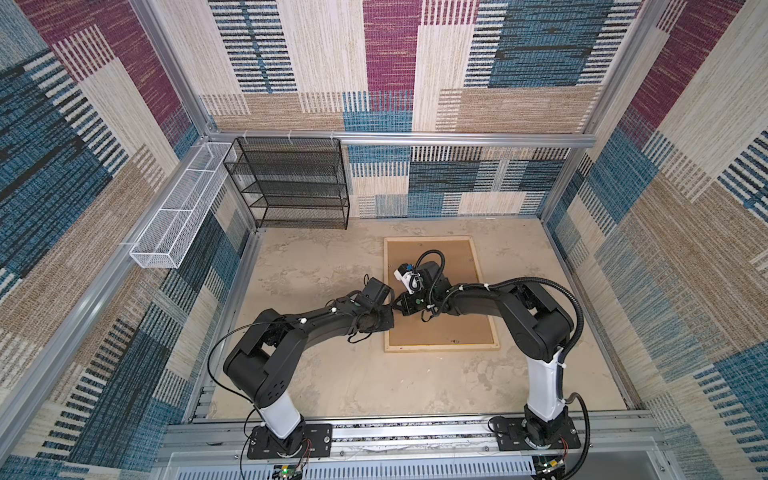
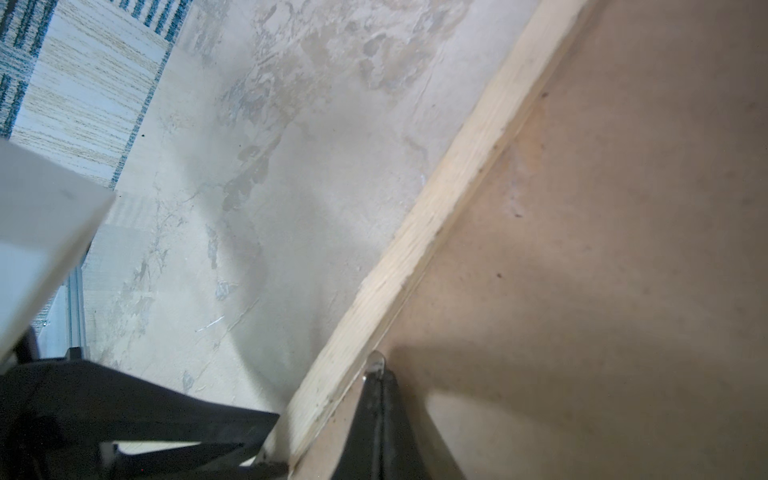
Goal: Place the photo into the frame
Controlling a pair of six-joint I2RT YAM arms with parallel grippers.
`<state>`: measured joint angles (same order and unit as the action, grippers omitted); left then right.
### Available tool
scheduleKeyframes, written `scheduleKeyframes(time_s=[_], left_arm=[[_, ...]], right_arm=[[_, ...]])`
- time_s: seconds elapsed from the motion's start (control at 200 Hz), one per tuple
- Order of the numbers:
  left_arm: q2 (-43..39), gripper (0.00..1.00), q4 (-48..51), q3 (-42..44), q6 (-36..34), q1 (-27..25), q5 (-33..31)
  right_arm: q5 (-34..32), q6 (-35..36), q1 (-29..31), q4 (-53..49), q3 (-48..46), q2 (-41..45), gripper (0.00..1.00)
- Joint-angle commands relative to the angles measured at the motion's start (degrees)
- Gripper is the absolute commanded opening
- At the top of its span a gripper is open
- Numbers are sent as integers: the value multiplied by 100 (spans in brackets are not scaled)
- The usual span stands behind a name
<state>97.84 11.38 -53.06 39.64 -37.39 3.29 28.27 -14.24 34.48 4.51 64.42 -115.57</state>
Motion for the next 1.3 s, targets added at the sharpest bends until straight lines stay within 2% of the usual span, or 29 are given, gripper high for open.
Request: scheduleKeyframes(time_s=[0.0,0.396,0.606,0.816,1.117,1.297], left_arm=[[128,5,-8,19,-281,-6,198],[156,5,2,6,-293,-10,233],[147,4,4,12,-312,-14,243],[137,4,3,41,-337,-14,251],[244,3,-74,17,-342,-14,339],[270,2,-75,32,-377,-15,330]], right_arm=[[219,202,24,-456,-18,-114,0],[1005,841,24,-746,10,-167,0],[1050,1184,28,-1069,297,-361,0],[1662,1573,24,-1398,532,-614,0],[1708,1846,18,-1708,745,-767,0],[1509,1499,-73,-1442,720,-755,0]])
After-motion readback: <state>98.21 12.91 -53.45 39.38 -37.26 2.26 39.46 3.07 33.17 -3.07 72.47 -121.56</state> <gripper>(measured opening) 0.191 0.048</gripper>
